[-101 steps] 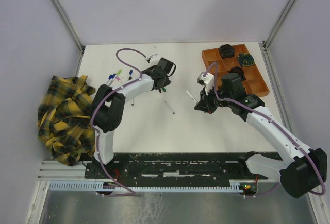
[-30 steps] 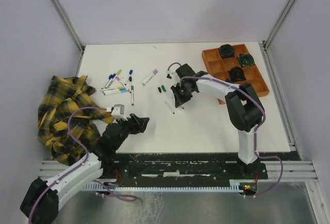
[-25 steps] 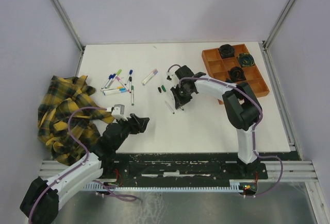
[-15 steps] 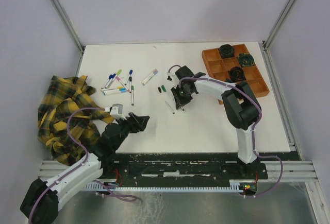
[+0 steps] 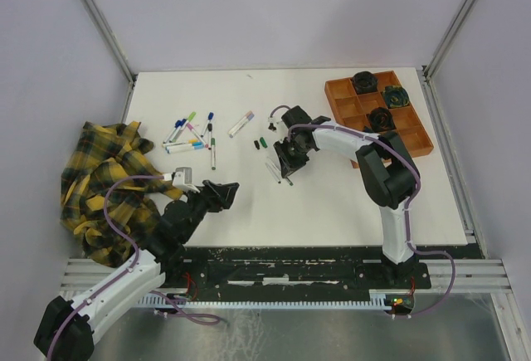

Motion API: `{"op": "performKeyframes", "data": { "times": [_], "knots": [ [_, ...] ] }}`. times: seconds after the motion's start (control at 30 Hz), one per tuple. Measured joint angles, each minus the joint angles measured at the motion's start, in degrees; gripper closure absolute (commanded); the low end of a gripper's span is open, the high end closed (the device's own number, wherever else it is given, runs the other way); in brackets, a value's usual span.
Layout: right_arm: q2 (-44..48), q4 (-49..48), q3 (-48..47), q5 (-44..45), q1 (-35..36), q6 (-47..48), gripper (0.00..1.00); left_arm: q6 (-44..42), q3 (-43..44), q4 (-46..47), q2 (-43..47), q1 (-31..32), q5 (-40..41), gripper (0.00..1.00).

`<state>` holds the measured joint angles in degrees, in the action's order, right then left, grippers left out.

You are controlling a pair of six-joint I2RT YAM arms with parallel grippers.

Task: Open the pen caps
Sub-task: Place the pen at the center of the board.

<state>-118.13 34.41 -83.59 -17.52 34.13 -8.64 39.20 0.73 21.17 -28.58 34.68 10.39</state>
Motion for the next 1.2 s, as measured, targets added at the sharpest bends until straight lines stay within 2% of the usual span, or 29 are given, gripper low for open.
{"op": "performKeyframes", "data": {
  "times": [0.63,0.83,1.07,1.2],
  "knots": [
    [0.1,2.2,-0.9,-1.9,-0.1,1.6,0.64,0.0,0.0,0.0,0.0,0.0,-0.1,0.20],
    [3.5,4.0,-0.9,-3.9,-0.5,4.2,0.63,-0.1,0.0,0.2,-1.7,0.0,-0.6,0.20],
    [12.3,7.6,-1.1,-10.3,-2.2,10.8,0.61,-2.3,2.2,-0.5,-10.1,0.0,-0.9,0.20],
    [18.5,9.2,-1.1,-14.7,-4.9,13.4,0.60,-5.3,10.3,-2.5,-19.8,0.0,-0.5,0.21]
  ]
}}
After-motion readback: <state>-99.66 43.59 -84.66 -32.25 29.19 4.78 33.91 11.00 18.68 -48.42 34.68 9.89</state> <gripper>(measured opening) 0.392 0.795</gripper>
